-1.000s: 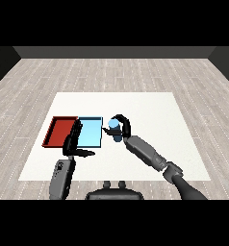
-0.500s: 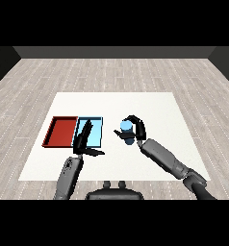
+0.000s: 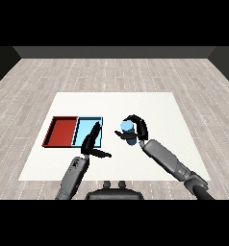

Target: Pick the blue can and put it in the blue box

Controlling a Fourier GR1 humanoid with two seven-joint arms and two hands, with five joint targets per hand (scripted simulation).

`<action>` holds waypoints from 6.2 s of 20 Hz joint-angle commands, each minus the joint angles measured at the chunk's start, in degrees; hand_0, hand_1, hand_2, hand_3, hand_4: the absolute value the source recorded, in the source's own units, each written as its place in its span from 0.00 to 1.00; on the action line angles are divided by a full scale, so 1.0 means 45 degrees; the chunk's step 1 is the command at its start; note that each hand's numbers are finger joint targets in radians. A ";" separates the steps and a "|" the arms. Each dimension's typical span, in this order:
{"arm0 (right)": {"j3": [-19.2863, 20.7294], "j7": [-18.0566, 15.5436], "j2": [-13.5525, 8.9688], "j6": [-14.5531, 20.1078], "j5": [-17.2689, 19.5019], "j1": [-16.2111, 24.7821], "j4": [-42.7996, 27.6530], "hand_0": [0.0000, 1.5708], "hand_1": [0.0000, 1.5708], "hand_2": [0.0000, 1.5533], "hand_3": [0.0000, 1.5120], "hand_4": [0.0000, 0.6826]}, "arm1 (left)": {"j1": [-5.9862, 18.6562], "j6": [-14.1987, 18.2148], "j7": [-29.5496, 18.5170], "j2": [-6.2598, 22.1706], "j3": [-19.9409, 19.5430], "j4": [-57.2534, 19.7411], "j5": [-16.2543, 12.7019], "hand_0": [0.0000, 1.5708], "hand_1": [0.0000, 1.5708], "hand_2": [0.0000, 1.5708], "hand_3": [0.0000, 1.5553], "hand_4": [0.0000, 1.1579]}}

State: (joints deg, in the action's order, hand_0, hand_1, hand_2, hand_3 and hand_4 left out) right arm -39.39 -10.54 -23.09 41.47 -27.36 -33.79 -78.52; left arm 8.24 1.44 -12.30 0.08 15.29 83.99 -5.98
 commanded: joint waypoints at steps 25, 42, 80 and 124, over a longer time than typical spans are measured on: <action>0.2529 0.1902 0.4452 -0.2497 0.6034 0.1219 -0.0627 0.94 0.94 0.94 0.92 0.89 | 0.2081 0.1618 -0.0263 -0.0017 0.1234 -0.2812 -0.1864 0.00 0.00 0.00 0.00 0.00; 0.2705 0.1668 0.5126 -0.2940 0.5203 0.1240 -0.0574 0.92 0.92 0.94 0.91 0.88 | 0.2796 0.2653 -0.1760 -0.0017 0.2682 -0.4138 -0.3204 0.00 0.00 0.00 0.00 0.00; 0.2688 0.0752 0.5129 -0.4258 0.3787 0.2070 -0.0759 0.00 0.00 0.00 0.00 0.00 | 0.5376 0.5059 -0.6056 -0.0014 0.5105 -0.7358 -0.8423 1.00 1.00 1.00 0.99 0.97; 0.7920 -0.1976 0.4300 -0.7399 0.0100 0.6013 -0.2199 0.00 0.00 0.00 0.00 0.00 | 0.8269 0.6088 0.2150 0.2265 0.2694 -1.6889 -0.2565 0.42 0.42 0.37 0.05 0.79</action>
State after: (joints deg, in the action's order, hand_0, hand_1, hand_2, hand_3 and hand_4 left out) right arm -4.01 -18.99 -4.12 9.10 -26.49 -6.33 -89.81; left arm 43.92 30.15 -3.82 12.47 28.30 15.91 -18.19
